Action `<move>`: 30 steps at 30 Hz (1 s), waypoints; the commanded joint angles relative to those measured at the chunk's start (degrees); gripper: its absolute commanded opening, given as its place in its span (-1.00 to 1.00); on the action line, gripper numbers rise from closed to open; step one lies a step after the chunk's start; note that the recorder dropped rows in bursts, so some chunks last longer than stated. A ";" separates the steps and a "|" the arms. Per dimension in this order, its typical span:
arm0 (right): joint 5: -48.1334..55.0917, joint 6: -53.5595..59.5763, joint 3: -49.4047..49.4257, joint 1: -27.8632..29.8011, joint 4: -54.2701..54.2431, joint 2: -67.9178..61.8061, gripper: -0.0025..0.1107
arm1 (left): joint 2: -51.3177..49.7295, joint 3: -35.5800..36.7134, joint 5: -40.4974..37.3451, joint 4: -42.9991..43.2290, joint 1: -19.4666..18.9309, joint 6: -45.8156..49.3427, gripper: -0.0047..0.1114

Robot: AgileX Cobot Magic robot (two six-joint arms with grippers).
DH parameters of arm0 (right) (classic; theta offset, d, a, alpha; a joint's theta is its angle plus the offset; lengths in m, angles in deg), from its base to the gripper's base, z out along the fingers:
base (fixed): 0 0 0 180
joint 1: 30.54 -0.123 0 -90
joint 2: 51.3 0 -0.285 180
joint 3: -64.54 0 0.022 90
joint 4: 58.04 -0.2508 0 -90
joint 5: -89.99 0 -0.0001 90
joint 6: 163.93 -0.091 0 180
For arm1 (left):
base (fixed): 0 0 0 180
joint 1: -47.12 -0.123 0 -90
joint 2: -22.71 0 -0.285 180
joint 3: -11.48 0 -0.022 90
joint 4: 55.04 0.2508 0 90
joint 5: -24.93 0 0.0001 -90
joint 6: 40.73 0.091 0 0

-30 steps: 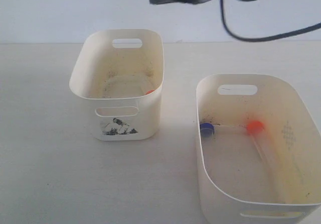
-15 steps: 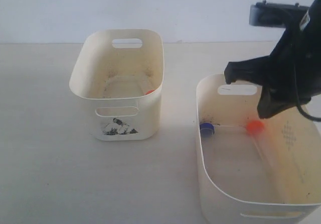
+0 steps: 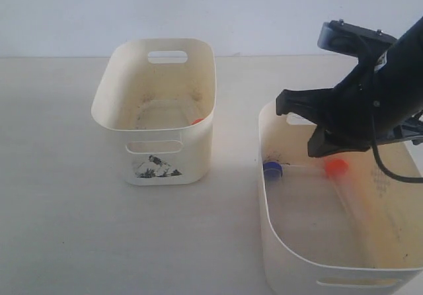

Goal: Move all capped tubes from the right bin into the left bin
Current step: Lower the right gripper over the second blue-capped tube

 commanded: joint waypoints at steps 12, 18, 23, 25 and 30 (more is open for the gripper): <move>-1.31 13.88 0.21 0.39 -9.52 -10.61 -0.96 | 0.07 -0.23 0.45 -0.06 -0.06 -0.66 -0.84; -1.42 16.27 0.33 1.87 -10.08 -11.16 -0.96 | 0.07 -0.23 0.45 -0.06 -0.06 -0.66 -0.84; -2.88 23.26 3.48 6.70 -17.85 -11.27 -0.96 | 0.07 -0.23 0.45 -0.06 -0.06 -0.66 -0.84; -3.00 28.81 4.00 7.48 -22.74 -11.27 -0.96 | 0.07 -0.23 0.45 -0.06 -0.06 -0.66 -0.84; -2.70 36.86 4.00 7.71 -31.03 -13.19 -0.96 | 0.07 -0.23 0.45 -0.06 -0.06 -0.66 -0.84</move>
